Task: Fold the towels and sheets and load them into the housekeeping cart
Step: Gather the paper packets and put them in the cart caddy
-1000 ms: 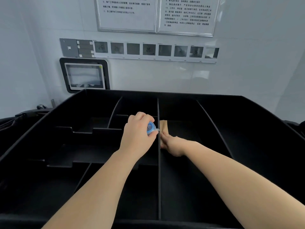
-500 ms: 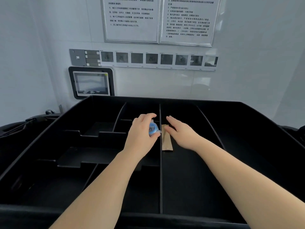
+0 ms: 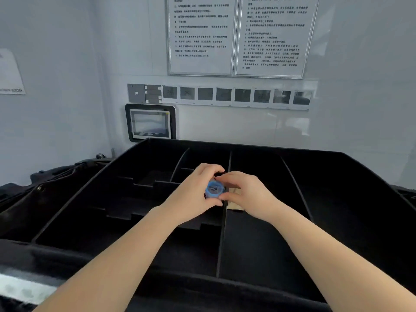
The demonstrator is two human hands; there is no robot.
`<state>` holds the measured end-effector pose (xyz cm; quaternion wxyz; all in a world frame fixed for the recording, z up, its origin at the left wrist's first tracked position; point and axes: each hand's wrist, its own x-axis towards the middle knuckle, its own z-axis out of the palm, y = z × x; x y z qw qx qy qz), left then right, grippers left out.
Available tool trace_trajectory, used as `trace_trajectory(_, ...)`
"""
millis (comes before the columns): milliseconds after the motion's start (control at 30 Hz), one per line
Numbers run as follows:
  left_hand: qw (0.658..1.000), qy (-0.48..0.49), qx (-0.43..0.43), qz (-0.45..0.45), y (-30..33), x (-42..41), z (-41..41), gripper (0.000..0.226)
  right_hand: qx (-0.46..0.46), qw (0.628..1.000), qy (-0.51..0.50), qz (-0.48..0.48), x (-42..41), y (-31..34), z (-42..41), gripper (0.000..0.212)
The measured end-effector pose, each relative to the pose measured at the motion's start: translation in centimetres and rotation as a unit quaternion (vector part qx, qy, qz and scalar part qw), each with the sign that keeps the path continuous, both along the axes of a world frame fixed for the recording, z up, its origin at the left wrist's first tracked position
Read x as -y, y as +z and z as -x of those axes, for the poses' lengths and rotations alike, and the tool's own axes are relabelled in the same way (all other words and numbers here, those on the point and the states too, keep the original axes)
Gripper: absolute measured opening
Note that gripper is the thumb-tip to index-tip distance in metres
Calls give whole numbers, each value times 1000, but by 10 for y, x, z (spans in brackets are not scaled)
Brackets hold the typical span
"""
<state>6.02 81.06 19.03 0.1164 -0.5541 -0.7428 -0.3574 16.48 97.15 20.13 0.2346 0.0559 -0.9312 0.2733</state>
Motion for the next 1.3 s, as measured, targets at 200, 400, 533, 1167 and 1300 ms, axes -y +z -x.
trace_trajectory(200,999,19,23,30,-5,30,17,89,-10,999,2,33,17,-7,12,37)
trace_trajectory(400,998,21,40,51,-8,51,47,61,15,999,-10,29,43,-10,31,37)
trace_trajectory(533,998,4,27,55,-7,57,73,47,25,999,-34,14,60,-11,52,37)
trace_trajectory(1167,972,21,-20,233,-46,73,150,49,182,962,-195,-58,100,-57,137,29)
trace_trajectory(1300,967,16,-20,255,-50,68,152,50,203,951,-221,-74,95,-66,137,32)
